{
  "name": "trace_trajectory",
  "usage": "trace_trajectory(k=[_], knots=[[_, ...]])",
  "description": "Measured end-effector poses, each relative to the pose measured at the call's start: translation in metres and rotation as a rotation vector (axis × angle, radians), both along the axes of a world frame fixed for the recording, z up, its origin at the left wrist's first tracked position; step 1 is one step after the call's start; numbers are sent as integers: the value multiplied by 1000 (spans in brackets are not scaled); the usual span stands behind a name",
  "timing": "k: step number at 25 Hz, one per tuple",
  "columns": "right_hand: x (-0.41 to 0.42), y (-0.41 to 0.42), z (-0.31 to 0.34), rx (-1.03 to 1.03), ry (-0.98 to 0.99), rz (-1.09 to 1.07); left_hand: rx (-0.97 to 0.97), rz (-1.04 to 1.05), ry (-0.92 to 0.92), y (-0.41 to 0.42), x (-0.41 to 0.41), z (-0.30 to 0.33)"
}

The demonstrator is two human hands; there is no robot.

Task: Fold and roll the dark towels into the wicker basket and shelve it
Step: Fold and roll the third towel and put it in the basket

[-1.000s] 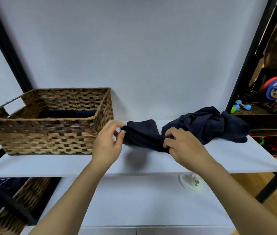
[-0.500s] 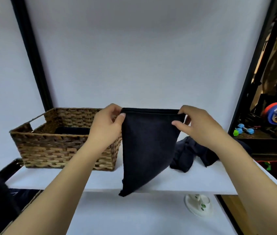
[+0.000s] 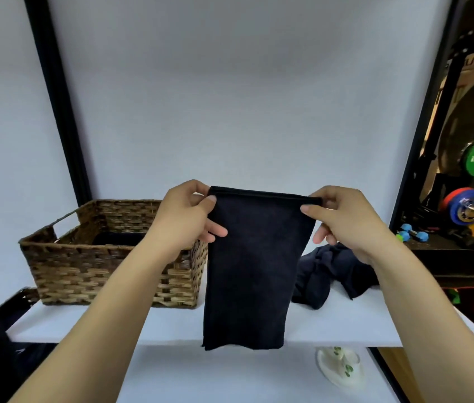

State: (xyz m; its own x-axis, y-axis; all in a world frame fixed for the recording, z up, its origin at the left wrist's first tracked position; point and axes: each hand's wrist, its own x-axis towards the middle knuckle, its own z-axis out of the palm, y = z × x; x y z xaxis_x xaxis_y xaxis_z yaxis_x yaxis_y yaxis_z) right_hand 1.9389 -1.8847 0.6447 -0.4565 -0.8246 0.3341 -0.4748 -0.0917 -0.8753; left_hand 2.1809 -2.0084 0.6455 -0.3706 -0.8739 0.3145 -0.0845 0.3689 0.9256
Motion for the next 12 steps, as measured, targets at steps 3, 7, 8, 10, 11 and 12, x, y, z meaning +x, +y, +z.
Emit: trace_trajectory(k=[3,7,8,10,11,12], knots=[[3,10,4,-101,-284,44,84,-53,89,4,-2,11],[-10,-4,18,-222,-432,113,64,-5,118,-10,-22,30],[-17,-15,21,-224,-433,114,58,13,101,-18,-31,32],[-32,-43,21,-197,-448,100,82,32,54,-39,-50,31],[-39,-58,20,-180,-462,97,97,34,30,-50,-60,30],[-46,-73,17,-164,-473,106,102,35,8,-61,-69,28]])
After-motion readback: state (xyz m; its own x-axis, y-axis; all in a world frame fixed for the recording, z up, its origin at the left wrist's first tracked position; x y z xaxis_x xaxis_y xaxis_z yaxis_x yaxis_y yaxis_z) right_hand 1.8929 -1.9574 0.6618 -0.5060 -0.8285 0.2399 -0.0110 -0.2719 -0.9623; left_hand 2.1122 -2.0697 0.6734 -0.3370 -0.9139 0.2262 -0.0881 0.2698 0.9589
